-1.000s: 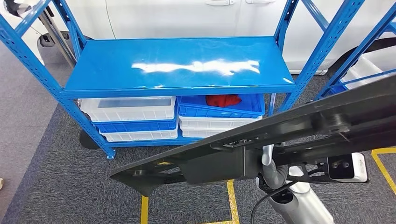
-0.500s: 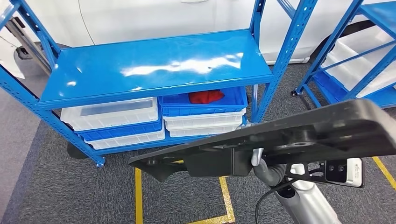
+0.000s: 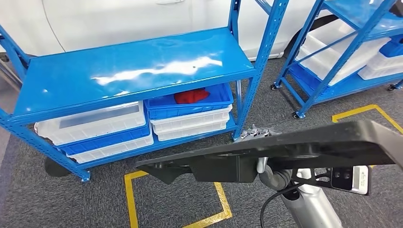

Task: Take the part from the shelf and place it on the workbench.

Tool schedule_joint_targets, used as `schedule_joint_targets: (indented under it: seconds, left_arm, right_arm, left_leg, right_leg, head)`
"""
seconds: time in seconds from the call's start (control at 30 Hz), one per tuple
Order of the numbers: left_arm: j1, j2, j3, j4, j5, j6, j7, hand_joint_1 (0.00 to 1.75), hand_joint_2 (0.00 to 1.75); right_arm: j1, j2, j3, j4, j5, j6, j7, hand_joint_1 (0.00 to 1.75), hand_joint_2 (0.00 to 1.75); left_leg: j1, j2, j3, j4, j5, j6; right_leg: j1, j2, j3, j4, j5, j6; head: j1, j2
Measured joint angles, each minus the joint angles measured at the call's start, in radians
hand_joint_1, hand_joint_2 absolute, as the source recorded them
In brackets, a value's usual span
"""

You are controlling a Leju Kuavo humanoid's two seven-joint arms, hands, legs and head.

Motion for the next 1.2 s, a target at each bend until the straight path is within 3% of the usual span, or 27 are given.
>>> schedule_joint_targets:
  seconds: [0.03,0.1,0.17,0.27,0.33,0.4,0.43,0.47,0.5,0.53,0.57,0.63,0.7,0.77,0.83,0.9,0.97,1.0,1.03,1.07,1.13,1.2]
  left_arm:
    - [0.0,0.002,0.003,0.0,0.0,-0.016,-0.004,0.0,0.0]
    - [-0.002,0.008,0.014,0.0,0.0,-0.049,-0.013,0.0,0.0]
    - [-0.004,0.015,0.032,0.0,0.0,-0.063,-0.019,0.0,0.0]
    - [-0.008,0.022,0.059,0.0,0.0,-0.065,-0.016,0.0,0.0]
    - [-0.008,0.024,0.07,0.0,0.0,-0.064,-0.011,0.0,0.0]
    - [-0.005,0.028,0.074,0.0,0.0,-0.063,-0.006,0.0,0.0]
    - [-0.004,0.031,0.075,0.0,0.0,-0.063,-0.005,0.0,0.0]
    - [-0.002,0.033,0.076,0.0,-0.001,-0.062,-0.004,0.0,0.0]
    - [-0.001,0.036,0.076,0.0,-0.001,-0.06,-0.004,0.0,0.0]
    - [-0.001,0.039,0.077,0.0,-0.001,-0.058,-0.003,0.0,0.0]
    - [-0.001,0.042,0.077,0.0,-0.001,-0.054,-0.003,0.0,0.0]
    - [0.0,0.05,0.076,0.0,-0.001,-0.044,-0.002,0.0,0.0]
    - [0.0,0.056,0.074,0.0,-0.001,-0.035,0.002,0.0,0.0]
    - [-0.002,0.057,0.072,0.0,-0.001,-0.03,0.004,0.0,0.0]
    - [-0.005,0.057,0.07,0.0,0.0,-0.025,0.005,0.0,0.0]
    - [-0.003,0.056,0.067,0.0,0.001,-0.024,0.005,0.0,0.0]
    - [0.001,0.054,0.063,0.0,0.001,-0.023,0.005,0.0,0.0]
    - [0.001,0.053,0.061,0.0,0.0,-0.023,0.005,0.0,0.0]
    - [0.0,0.052,0.059,0.0,0.0,-0.023,0.005,0.0,0.0]
    - [-0.001,0.05,0.057,0.0,0.0,-0.023,0.005,0.0,0.0]
    - [-0.003,0.048,0.054,0.0,0.0,-0.022,0.005,0.0,0.0]
    - [-0.005,0.045,0.052,0.0,0.0,-0.018,0.009,0.0,0.0]
  right_arm:
    - [-0.001,0.002,-0.003,0.002,0.002,-0.004,0.0,1.75,1.75]
    - [-0.006,0.004,-0.006,0.003,0.006,-0.015,0.0,1.75,1.75]
    - [-0.009,0.007,-0.006,-0.001,0.008,-0.023,0.001,1.75,1.75]
    - [-0.005,0.016,-0.004,-0.005,0.018,-0.034,0.002,1.75,1.75]
    - [-0.003,0.027,-0.002,-0.006,0.03,-0.044,0.002,1.75,1.75]
    - [0.0,0.045,0.003,-0.007,0.048,-0.061,0.002,1.75,1.75]
    - [0.004,0.054,0.005,-0.007,0.061,-0.072,0.002,1.75,1.75]
    - [0.01,0.059,0.007,-0.007,0.072,-0.082,0.002,1.75,1.75]
    - [0.016,0.062,0.008,-0.007,0.08,-0.091,0.001,1.75,1.75]
    - [0.021,0.064,0.008,-0.007,0.085,-0.096,0.001,1.75,1.75]
    - [0.025,0.066,0.008,-0.008,0.09,-0.099,0.0,1.75,1.75]
    - [0.035,0.073,0.002,-0.015,0.104,-0.099,0.0,1.75,1.75]
    - [0.054,0.084,-0.009,-0.026,0.122,-0.095,-0.001,1.75,1.75]
    - [0.073,0.092,-0.02,-0.036,0.138,-0.091,-0.001,1.75,1.75]
    - [0.084,0.096,-0.03,-0.045,0.154,-0.09,-0.001,1.75,1.75]
    - [0.09,0.099,-0.037,-0.051,0.166,-0.092,-0.001,1.75,1.75]
    - [0.095,0.099,-0.041,-0.052,0.173,-0.097,-0.001,1.75,1.75]
    - [0.098,0.099,-0.042,-0.052,0.176,-0.101,-0.001,1.75,1.75]
    - [0.1,0.1,-0.043,-0.053,0.179,-0.105,-0.001,1.75,1.75]
    - [0.1,0.1,-0.044,-0.054,0.182,-0.108,0.0,1.75,1.75]
    - [0.098,0.102,-0.045,-0.057,0.183,-0.109,0.0,1.75,1.75]
    - [0.096,0.103,-0.045,-0.06,0.181,-0.108,-0.001,1.75,1.75]
  left_leg:
    - [0.0,0.011,0.0,0.001,0.0,-0.001]
    - [-0.003,0.029,0.0,0.007,-0.004,-0.006]
    - [-0.009,0.045,0.0,0.012,-0.007,-0.014]
    - [-0.009,0.065,0.002,0.014,-0.012,-0.031]
    - [-0.005,0.035,-0.012,0.051,-0.044,-0.042]
    - [-0.001,-0.008,-0.059,0.164,-0.112,-0.05]
    - [-0.001,-0.018,-0.088,0.231,-0.142,-0.052]
    - [0.0,-0.022,-0.109,0.28,-0.156,-0.052]
    - [0.0,-0.025,-0.115,0.294,-0.151,-0.052]
    - [0.0,-0.028,-0.102,0.269,-0.126,-0.05]
    - [0.0,-0.037,-0.074,0.208,-0.088,-0.047]
    - [0.002,-0.08,-0.012,0.074,-0.033,-0.039]
    - [0.0,-0.106,0.011,0.018,-0.023,-0.033]
    - [0.0,-0.089,0.013,0.01,-0.018,-0.025]
    - [0.004,-0.065,0.015,0.0,-0.009,-0.011]
    - [0.003,-0.04,0.014,-0.005,-0.005,-0.002]
    - [0.001,-0.013,0.011,-0.004,-0.005,0.0]
    - [0.0,0.0,0.011,-0.004,-0.005,0.0]
    - [0.0,0.012,0.01,-0.003,-0.006,-0.001]
    - [0.0,0.024,0.011,-0.003,-0.007,-0.002]
    - [-0.003,0.044,0.013,0.0,-0.01,-0.008]
    - [-0.008,0.061,0.013,0.002,-0.012,-0.018]
  right_leg:
    - [0.0,-0.007,0.023,-0.036,0.024,-0.001]
    - [0.006,-0.046,0.096,-0.165,0.075,-0.009]
    - [0.013,-0.074,0.134,-0.243,0.093,-0.022]
    - [0.015,-0.05,0.13,-0.253,0.098,-0.042]
    - [0.01,-0.03,0.128,-0.259,0.106,-0.055]
    - [0.008,-0.009,0.124,-0.26,0.111,-0.062]
    - [0.009,0.003,0.121,-0.259,0.113,-0.064]
    - [0.01,0.015,0.12,-0.258,0.114,-0.065]
    - [0.01,0.027,0.119,-0.256,0.114,-0.065]
    - [0.01,0.039,0.118,-0.254,0.115,-0.064]
    - [0.01,0.052,0.118,-0.253,0.115,-0.063]
    - [0.011,0.076,0.116,-0.249,0.117,-0.057]
    - [0.008,0.096,0.107,-0.248,0.122,-0.044]
    - [0.005,0.113,0.1,-0.249,0.128,-0.03]
    - [0.007,0.084,0.085,-0.221,0.108,-0.02]
    - [0.008,0.029,0.039,-0.12,0.047,-0.012]
    - [0.004,0.006,-0.013,-0.002,-0.004,-0.006]
    - [0.002,0.001,-0.021,0.019,-0.005,-0.005]
    - [0.001,-0.003,-0.008,0.002,0.012,-0.004]
    - [0.001,-0.012,0.025,-0.054,0.041,-0.005]
    - [0.007,-0.052,0.1,-0.19,0.086,-0.014]
    - [0.015,-0.072,0.13,-0.253,0.098,-0.028]
  head:
    - [0.0,0.0]
    - [0.0,0.0]
    - [0.0,0.0]
    - [0.0,0.0]
    - [0.0,0.0]
    - [0.0,0.0]
    - [0.0,0.0]
    - [0.0,0.0]
    - [0.0,0.0]
    - [0.0,0.0]
    - [0.0,0.0]
    - [0.0,0.0]
    - [0.0,0.0]
    - [0.0,0.0]
    - [0.0,0.0]
    - [0.0,0.0]
    - [0.0,0.0]
    - [0.0,0.0]
    - [0.0,0.0]
    - [0.0,0.0]
    - [0.0,0.0]
    - [0.0,0.0]
